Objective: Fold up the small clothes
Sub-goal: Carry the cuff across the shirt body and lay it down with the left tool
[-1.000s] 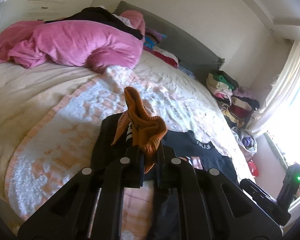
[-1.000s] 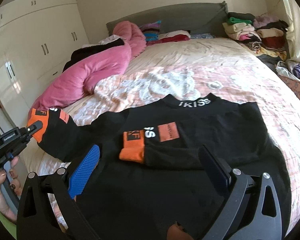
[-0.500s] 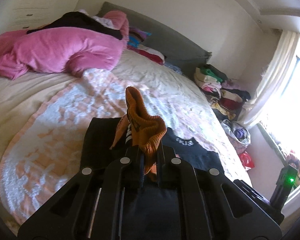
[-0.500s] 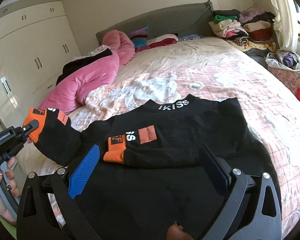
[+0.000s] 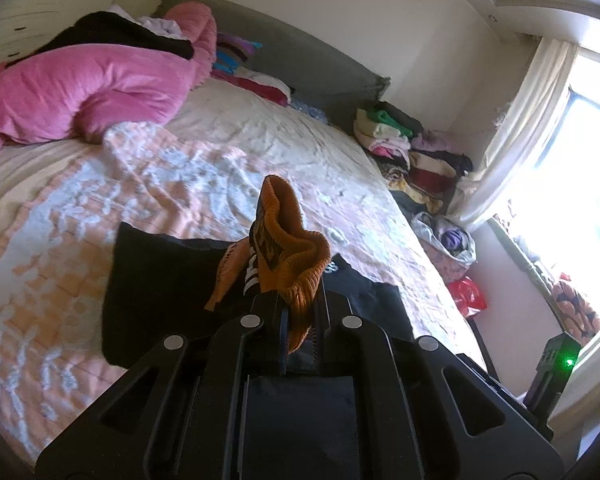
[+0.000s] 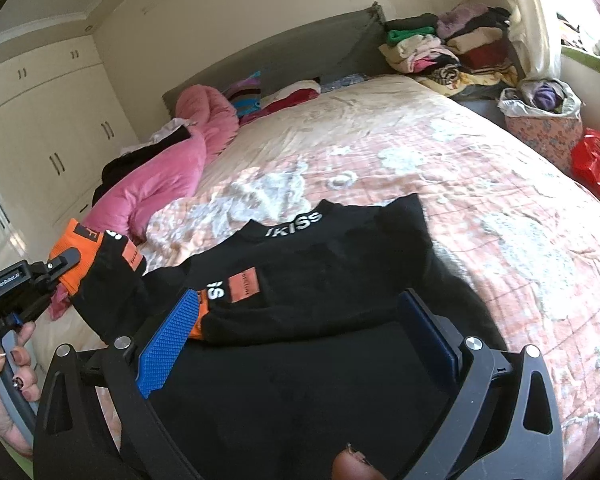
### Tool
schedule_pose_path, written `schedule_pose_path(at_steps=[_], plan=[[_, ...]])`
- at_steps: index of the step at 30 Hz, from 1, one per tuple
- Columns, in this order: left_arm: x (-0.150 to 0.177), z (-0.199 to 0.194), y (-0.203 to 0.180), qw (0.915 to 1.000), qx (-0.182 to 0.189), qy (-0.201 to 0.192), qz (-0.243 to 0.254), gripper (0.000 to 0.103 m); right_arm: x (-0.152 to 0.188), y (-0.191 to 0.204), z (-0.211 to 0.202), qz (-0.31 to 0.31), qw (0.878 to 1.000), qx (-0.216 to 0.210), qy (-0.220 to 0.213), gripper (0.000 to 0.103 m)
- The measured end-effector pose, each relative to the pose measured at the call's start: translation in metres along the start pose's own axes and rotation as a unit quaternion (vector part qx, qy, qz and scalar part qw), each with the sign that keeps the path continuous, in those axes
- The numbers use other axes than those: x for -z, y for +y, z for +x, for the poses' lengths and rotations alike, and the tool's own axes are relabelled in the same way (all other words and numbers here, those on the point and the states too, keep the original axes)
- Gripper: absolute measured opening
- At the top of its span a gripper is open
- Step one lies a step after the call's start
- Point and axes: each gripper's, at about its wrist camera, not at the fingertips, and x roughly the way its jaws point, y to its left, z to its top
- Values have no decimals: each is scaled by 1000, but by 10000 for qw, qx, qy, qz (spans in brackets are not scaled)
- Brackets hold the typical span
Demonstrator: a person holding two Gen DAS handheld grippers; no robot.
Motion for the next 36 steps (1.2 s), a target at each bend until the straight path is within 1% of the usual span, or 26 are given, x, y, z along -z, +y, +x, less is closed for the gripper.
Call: schedule_pose_path(at_steps=[8,13,18,24,27,28,29,30,31,32,34,36], plan=[[9,34,-36,9988,207,313,306,3,-2,-26,-6,208,9996,180,-78,99],[22,65,-51,9966,331,648,385,3,-2,-42,-2,343,9989,303,-68,99],[42,94,-63,9925,403,1024,539,3,2,-55,0,439,9982,415,-40,99],[64,117,-68,9869,556,1384,622,4,7,-65,6,532,9973,502,43,99],[73,125,-69,9835,651,1551,659,9,8,-68,11,565,9968,561,103,99],[76,127,-69,9821,694,1615,679,14,8,-69,13,576,9966,574,125,99],[78,129,-69,9805,738,1683,701,21,9,-70,15,591,9964,586,155,99],[80,131,-69,9791,785,1730,722,35,10,-70,16,598,9964,580,180,99],[82,130,-68,9779,835,1759,757,50,10,-70,19,606,9962,583,209,99],[81,131,-69,9778,846,1756,769,56,12,-70,22,622,9958,614,254,99],[80,130,-66,9783,808,1705,851,57,14,-68,28,631,9955,614,361,99],[74,129,-60,9809,630,1596,912,59,17,-64,36,581,9953,599,484,99]])
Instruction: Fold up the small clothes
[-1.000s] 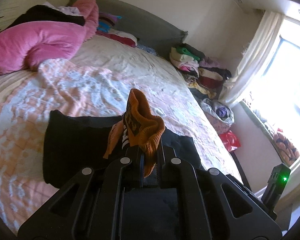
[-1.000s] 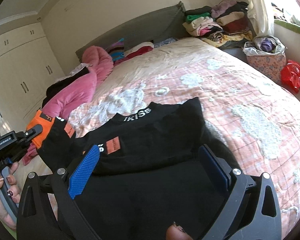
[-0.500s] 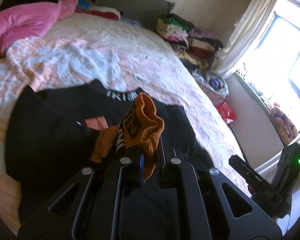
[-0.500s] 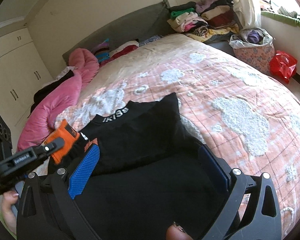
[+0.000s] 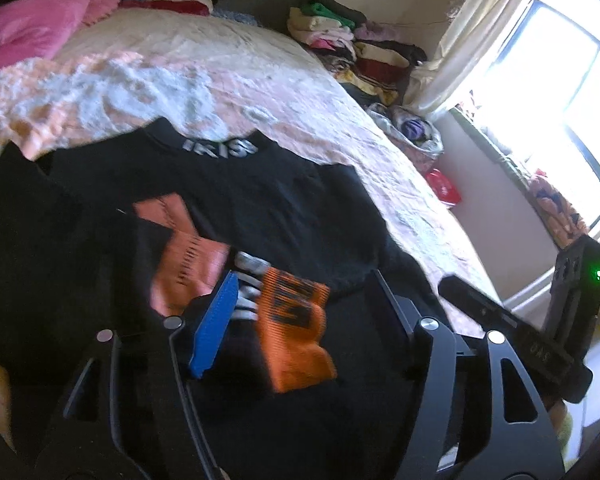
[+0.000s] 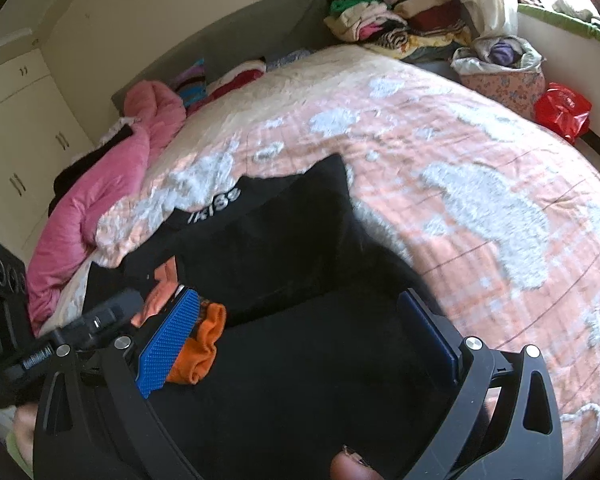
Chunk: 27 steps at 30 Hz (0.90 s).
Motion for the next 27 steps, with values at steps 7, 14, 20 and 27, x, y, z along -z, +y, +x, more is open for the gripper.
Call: schedule_pose_path(at_steps=[7,14,20,27], plan=[[-25,-13,35,9910,-1268,-427,-19,82,13,38,35,-457,9977,-216,452,99],[-33,-37,62,9699,-2143,-1152,108,94,17,80,70,-1128,9911,-313,636,80],[-31,-53,89,9640,-2280,-1363,-118,94,23,85,87,-1206,9886,-413,800,29],[-28,-72,125,9600,-2237,-1536,-696,94,15,108,60,-1863,9808,-563,146,12]])
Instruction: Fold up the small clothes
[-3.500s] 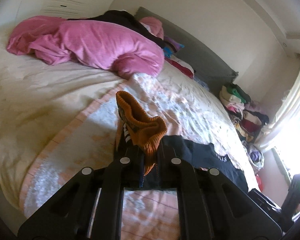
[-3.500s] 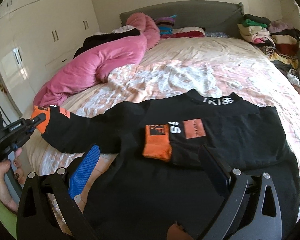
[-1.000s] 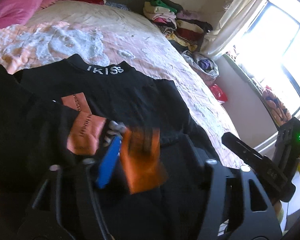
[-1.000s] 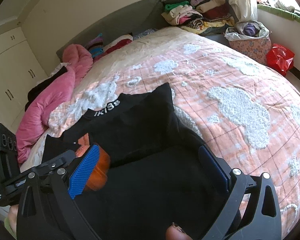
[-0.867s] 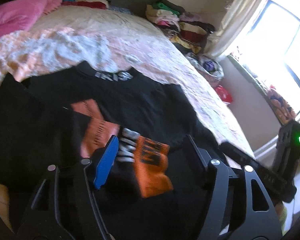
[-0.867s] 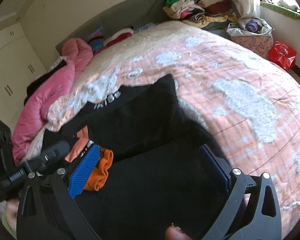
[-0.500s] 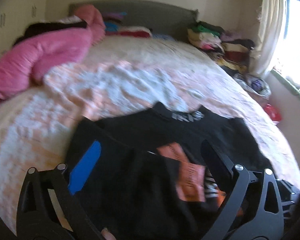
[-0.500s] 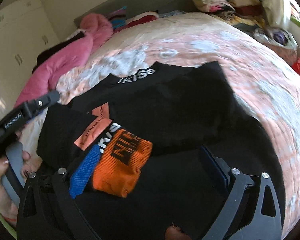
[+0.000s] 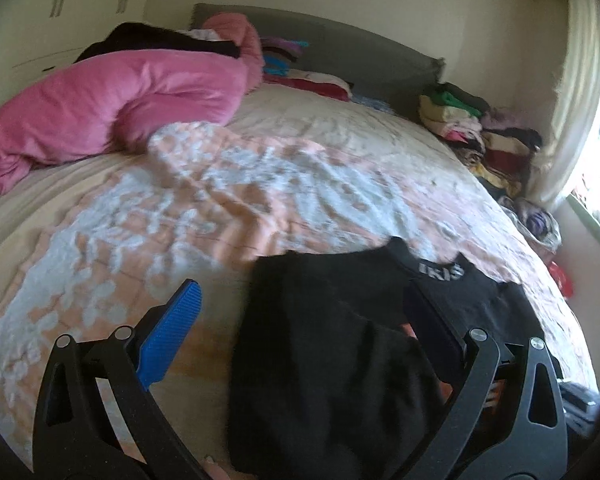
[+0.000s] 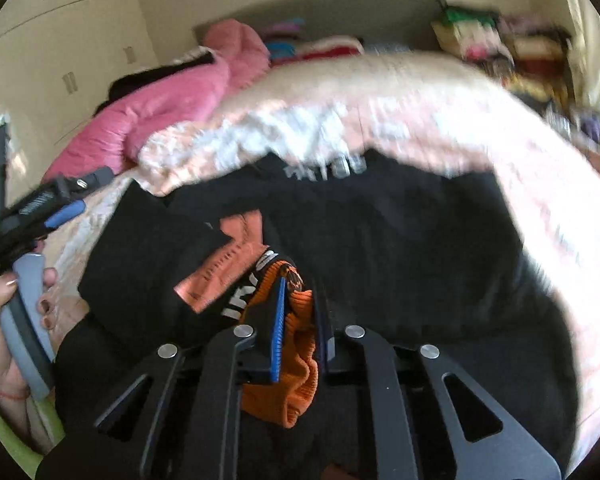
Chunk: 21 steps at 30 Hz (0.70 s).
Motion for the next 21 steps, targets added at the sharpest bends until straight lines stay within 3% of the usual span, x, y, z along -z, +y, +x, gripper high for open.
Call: schedule_pose_path(at_steps=[6,12,15,21], plan=[[-1,3,18,9995,-74,13,-310,94,-39,7,-26,-429,9979,74,-474,11],[-1,2,19,9995,-52,17,-313,94,-70,-7,-44,-836,9914,606,-808,11],[0,3,17,9996,10,52,-279,94,-71,-21,-43,-886,9883,941,-808,11],[8,7,-4,9993,318,213,-35,94,-54,-43,-26,-655,9902,1109,-534,11]])
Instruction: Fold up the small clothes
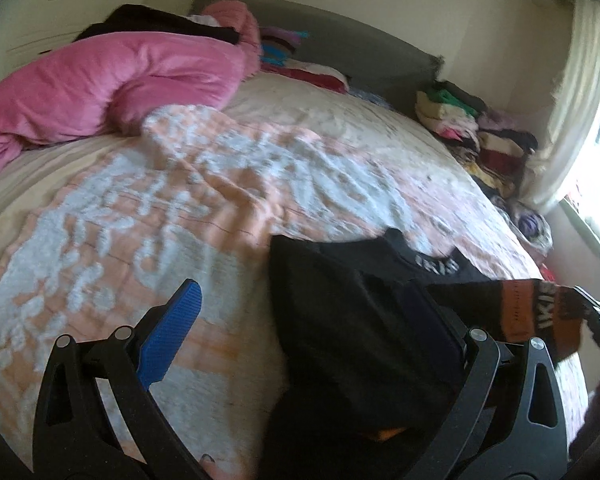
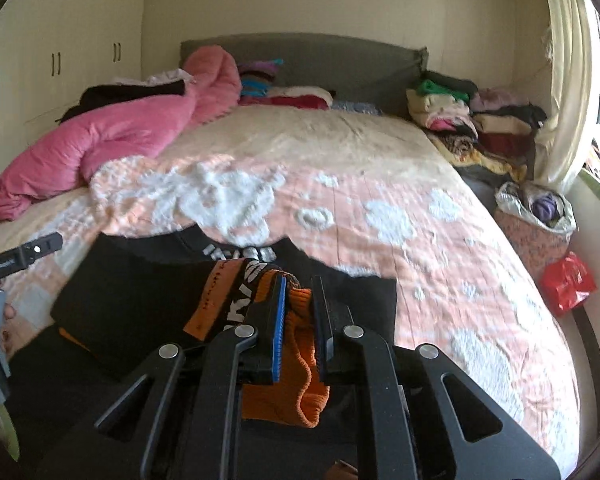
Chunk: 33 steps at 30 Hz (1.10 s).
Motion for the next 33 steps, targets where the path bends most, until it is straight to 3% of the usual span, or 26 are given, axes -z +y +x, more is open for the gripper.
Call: schedule_pose_path(at_steps=[5,16,26,30,33], plan=[[9,3,-24,9988,271,105,382,93,16,0,8,103,9998,24,152,11],[22,12,-50,9953,462,348,775,92,30,-6,16,236,9988,172,381,11],[36,29,-63,9879,627,926,1072,79,32,-10,18,301,9983,273,422,13],[39,31,-62,9874,599,984,1082,75,35,-11,21,386,9975,336,496,19],[37,27,-60,9882,699,918,1006,74,40,-15,19,519,9964,456,497,33]])
